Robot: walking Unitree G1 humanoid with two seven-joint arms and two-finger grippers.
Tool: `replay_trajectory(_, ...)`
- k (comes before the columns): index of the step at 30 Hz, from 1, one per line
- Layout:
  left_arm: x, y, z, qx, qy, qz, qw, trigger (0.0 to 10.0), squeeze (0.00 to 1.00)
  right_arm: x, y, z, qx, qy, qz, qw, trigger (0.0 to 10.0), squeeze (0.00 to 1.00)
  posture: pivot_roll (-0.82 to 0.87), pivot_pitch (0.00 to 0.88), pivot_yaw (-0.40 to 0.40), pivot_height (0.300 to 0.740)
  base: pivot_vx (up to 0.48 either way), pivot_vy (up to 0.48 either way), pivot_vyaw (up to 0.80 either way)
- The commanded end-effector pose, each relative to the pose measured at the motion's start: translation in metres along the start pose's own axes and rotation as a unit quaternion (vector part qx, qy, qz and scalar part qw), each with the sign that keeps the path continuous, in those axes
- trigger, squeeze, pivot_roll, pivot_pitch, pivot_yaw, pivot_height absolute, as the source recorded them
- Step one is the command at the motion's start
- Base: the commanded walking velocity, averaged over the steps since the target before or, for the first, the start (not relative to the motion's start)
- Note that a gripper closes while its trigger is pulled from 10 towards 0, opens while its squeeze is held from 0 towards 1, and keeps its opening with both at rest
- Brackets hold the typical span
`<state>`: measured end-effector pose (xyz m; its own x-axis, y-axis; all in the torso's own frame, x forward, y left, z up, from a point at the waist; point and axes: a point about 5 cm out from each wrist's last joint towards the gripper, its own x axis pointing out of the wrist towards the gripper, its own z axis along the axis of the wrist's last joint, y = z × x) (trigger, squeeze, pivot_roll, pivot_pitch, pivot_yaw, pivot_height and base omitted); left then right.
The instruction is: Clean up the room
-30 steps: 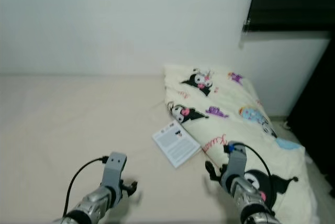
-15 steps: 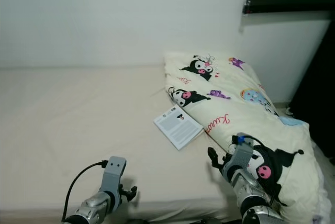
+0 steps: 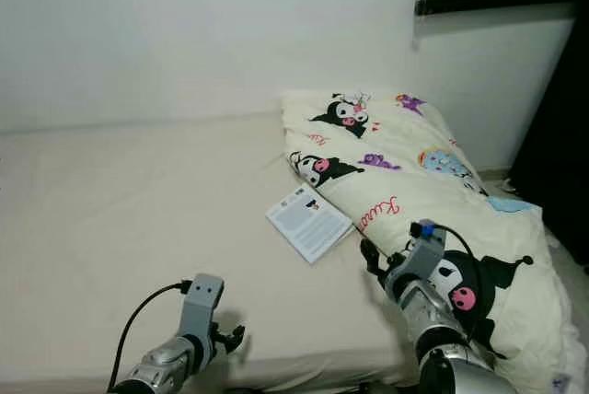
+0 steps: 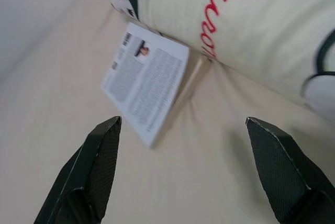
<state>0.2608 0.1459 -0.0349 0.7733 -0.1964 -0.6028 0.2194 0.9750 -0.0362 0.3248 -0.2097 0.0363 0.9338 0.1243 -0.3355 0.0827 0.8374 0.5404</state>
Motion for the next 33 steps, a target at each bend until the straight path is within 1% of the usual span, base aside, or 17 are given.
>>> replay_trajectory(1,-0.006,0.010,-0.007,0.006,-0.001,0.003,1.000,10.0,0.00,0.002,0.005,-0.001,0.032,-0.003,0.010,0.999,10.0,0.00,0.19,0.000,0.085,0.591,0.000,0.000,0.00)
replay_trajectory(4,-0.008,0.014,-0.008,0.010,-0.014,0.001,1.000,10.0,0.00,0.003,0.007,0.004,0.050,-0.017,0.014,0.998,10.0,0.00,0.21,0.000,0.093,0.586,0.000,0.000,0.00)
replay_trajectory(9,-0.025,0.033,-0.002,0.016,-0.072,0.000,0.997,10.0,0.00,0.010,0.017,0.023,0.087,-0.053,0.030,0.994,10.0,0.00,0.29,0.116,0.134,0.586,0.000,0.000,0.00)
replay_trajectory(11,-0.028,0.035,0.000,0.017,-0.079,0.000,0.997,10.0,0.00,0.011,0.019,0.026,0.091,-0.057,0.032,0.994,10.0,0.00,0.29,0.116,0.134,0.586,0.000,0.000,0.00)
replay_trajectory(14,-0.042,0.039,0.010,0.037,-0.104,-0.005,0.994,10.0,0.00,0.015,0.027,0.041,0.106,-0.078,0.037,0.991,10.0,0.00,0.34,0.175,0.153,0.586,0.000,0.000,0.00)
replay_trajectory(16,-0.045,0.039,0.011,0.041,-0.108,-0.006,0.993,10.0,0.00,0.016,0.028,0.044,0.108,-0.081,0.037,0.990,10.0,0.00,0.34,0.175,0.153,0.586,0.000,0.000,0.00)
replay_trajectory(17,-0.051,0.039,0.013,0.045,-0.113,-0.008,0.993,10.0,0.00,0.017,0.031,0.049,0.111,-0.088,0.041,0.989,10.0,0.00,0.36,0.224,0.170,0.586,0.000,0.000,0.00)
replay_trajectory(18,-0.051,0.039,0.013,0.045,-0.113,-0.008,0.993,10.0,0.00,0.017,0.031,0.049,0.111,-0.088,0.041,0.989,10.0,0.00,0.36,0.224,0.170,0.586,0.000,0.000,0.00)
replay_trajectory(19,-0.059,0.039,0.015,0.049,-0.119,-0.011,0.992,10.0,0.00,0.018,0.034,0.056,0.118,-0.097,0.048,0.987,10.0,0.00,0.38,0.250,0.180,0.586,0.000,0.000,0.00)
replay_trajectory(20,-0.059,0.039,0.015,0.049,-0.119,-0.011,0.992,10.0,0.00,0.018,0.034,0.056,0.118,-0.097,0.048,0.987,10.0,0.00,0.38,0.250,0.180,0.586,0.000,0.000,0.00)
replay_trajectory(21,-0.068,0.039,0.017,0.052,-0.125,-0.013,0.991,10.0,0.00,0.020,0.039,0.061,0.117,-0.104,0.054,0.986,10.0,0.00,0.40,0.280,0.191,0.586,0.000,0.000,0.00)
replay_trajectory(22,-0.068,0.039,0.017,0.052,-0.125,-0.013,0.991,10.0,0.00,0.020,0.039,0.061,0.117,-0.104,0.054,0.986,10.0,0.00,0.40,0.280,0.191,0.586,0.000,0.000,0.00)
replay_trajectory(23,-0.078,0.038,0.019,0.055,-0.128,-0.017,0.990,10.0,0.00,0.021,0.043,0.065,0.114,-0.106,0.059,0.986,10.0,0.00,0.40,0.306,0.201,0.586,0.000,0.000,0.00)
replay_trajectory(27,-0.095,0.032,0.023,0.056,-0.130,-0.027,0.990,10.0,0.00,0.024,0.051,0.064,0.093,-0.090,0.052,0.990,10.0,0.00,0.42,0.345,0.205,0.586,0.000,0.000,0.00)
replay_trajectory(28,-0.095,0.032,0.023,0.056,-0.130,-0.027,0.990,10.0,0.00,0.024,0.051,0.064,0.093,-0.090,0.052,0.990,10.0,0.00,0.42,0.345,0.205,0.586,0.000,0.000,0.00)
replay_trajectory(30,-0.107,0.025,0.027,0.051,-0.131,-0.033,0.990,10.0,0.00,0.026,0.055,0.059,0.080,-0.074,0.047,0.993,10.0,0.00,0.43,0.372,0.206,0.586,0.000,0.000,0.00)
replay_trajectory(33,-0.110,0.023,0.029,0.049,-0.128,-0.035,0.990,10.0,0.00,0.028,0.058,0.055,0.069,-0.065,0.051,0.994,10.0,0.00,0.43,0.381,0.206,0.586,0.000,0.000,0.00)
